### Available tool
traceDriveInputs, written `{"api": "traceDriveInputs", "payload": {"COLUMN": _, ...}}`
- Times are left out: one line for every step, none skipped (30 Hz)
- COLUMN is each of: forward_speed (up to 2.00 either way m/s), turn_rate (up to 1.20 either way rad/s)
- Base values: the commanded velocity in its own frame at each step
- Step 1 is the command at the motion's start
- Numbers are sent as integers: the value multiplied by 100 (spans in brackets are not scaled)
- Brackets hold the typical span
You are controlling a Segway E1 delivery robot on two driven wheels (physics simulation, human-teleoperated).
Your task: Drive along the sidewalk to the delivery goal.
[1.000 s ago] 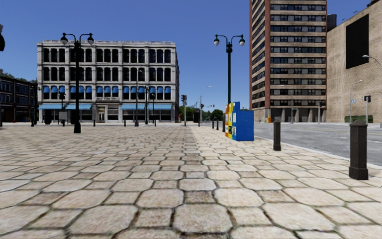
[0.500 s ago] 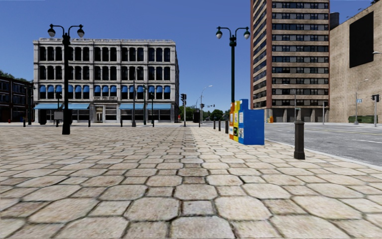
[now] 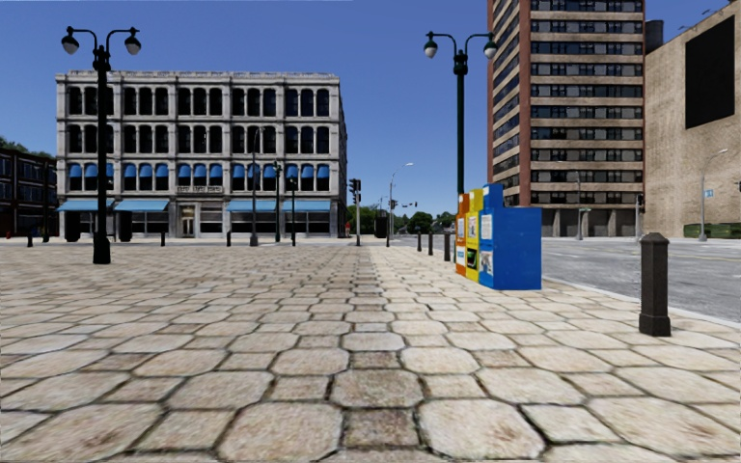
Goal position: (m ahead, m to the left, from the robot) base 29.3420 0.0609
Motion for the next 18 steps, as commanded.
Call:
{"api": "traceDriveInputs", "payload": {"forward_speed": 200, "turn_rate": 0}}
{"api": "traceDriveInputs", "payload": {"forward_speed": 200, "turn_rate": 0}}
{"api": "traceDriveInputs", "payload": {"forward_speed": 200, "turn_rate": 0}}
{"api": "traceDriveInputs", "payload": {"forward_speed": 200, "turn_rate": 0}}
{"api": "traceDriveInputs", "payload": {"forward_speed": 200, "turn_rate": 0}}
{"api": "traceDriveInputs", "payload": {"forward_speed": 200, "turn_rate": 0}}
{"api": "traceDriveInputs", "payload": {"forward_speed": 200, "turn_rate": 0}}
{"api": "traceDriveInputs", "payload": {"forward_speed": 200, "turn_rate": 0}}
{"api": "traceDriveInputs", "payload": {"forward_speed": 200, "turn_rate": 0}}
{"api": "traceDriveInputs", "payload": {"forward_speed": 200, "turn_rate": 0}}
{"api": "traceDriveInputs", "payload": {"forward_speed": 200, "turn_rate": 0}}
{"api": "traceDriveInputs", "payload": {"forward_speed": 200, "turn_rate": 0}}
{"api": "traceDriveInputs", "payload": {"forward_speed": 200, "turn_rate": 0}}
{"api": "traceDriveInputs", "payload": {"forward_speed": 200, "turn_rate": 1}}
{"api": "traceDriveInputs", "payload": {"forward_speed": 200, "turn_rate": 3}}
{"api": "traceDriveInputs", "payload": {"forward_speed": 200, "turn_rate": 8}}
{"api": "traceDriveInputs", "payload": {"forward_speed": 200, "turn_rate": 8}}
{"api": "traceDriveInputs", "payload": {"forward_speed": 200, "turn_rate": 13}}
